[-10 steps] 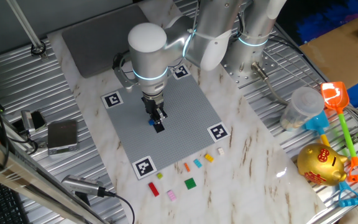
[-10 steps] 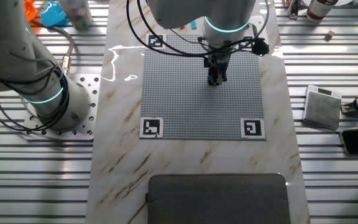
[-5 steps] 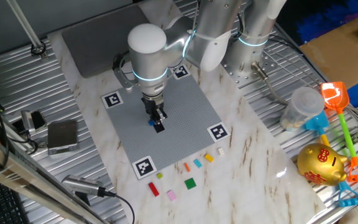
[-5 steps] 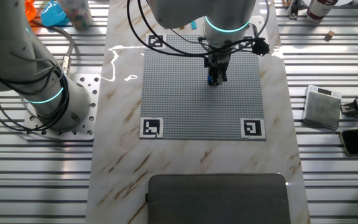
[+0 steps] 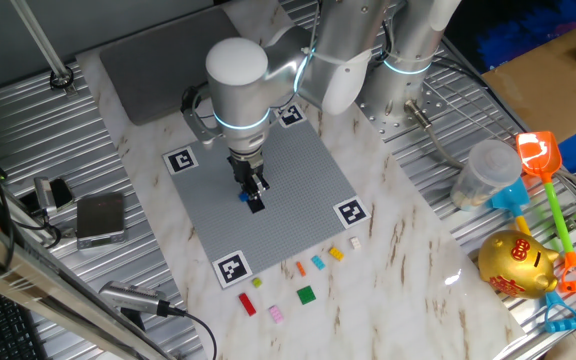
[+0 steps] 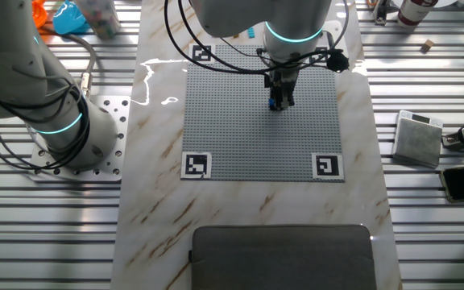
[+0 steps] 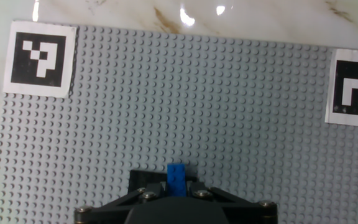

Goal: Build with small Lego blocks

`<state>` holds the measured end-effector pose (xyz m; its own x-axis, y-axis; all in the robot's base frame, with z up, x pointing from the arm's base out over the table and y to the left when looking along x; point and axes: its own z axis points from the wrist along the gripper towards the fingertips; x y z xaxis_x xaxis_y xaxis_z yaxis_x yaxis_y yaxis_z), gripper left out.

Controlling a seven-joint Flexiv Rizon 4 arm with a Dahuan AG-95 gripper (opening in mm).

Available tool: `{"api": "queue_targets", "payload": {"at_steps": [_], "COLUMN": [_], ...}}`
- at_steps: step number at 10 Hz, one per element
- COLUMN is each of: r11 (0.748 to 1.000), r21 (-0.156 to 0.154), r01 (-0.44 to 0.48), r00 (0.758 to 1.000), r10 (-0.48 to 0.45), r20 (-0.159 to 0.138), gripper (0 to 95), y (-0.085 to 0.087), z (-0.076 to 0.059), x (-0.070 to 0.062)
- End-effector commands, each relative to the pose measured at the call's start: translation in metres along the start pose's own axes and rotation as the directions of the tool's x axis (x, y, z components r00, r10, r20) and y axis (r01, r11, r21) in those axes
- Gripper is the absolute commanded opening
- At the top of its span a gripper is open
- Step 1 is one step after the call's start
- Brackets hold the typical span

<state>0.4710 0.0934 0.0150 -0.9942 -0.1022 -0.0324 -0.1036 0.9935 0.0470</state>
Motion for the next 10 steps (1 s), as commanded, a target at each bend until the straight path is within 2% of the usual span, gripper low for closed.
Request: {"api": "queue_targets", "payload": {"at_steps": [1, 10], "r11": [1.0, 1.0], "r21": [-0.001, -0.002], "r01": [0.0, -0.009], "r00": [1.0, 1.0], "r10": [0.0, 0.009], "r20": [0.0, 0.001], "gripper": [0.0, 0.0], "y": [-0.0006, -0.0046], "z": [0.0004, -0.0012], "x": [0.0003, 0.0014]}}
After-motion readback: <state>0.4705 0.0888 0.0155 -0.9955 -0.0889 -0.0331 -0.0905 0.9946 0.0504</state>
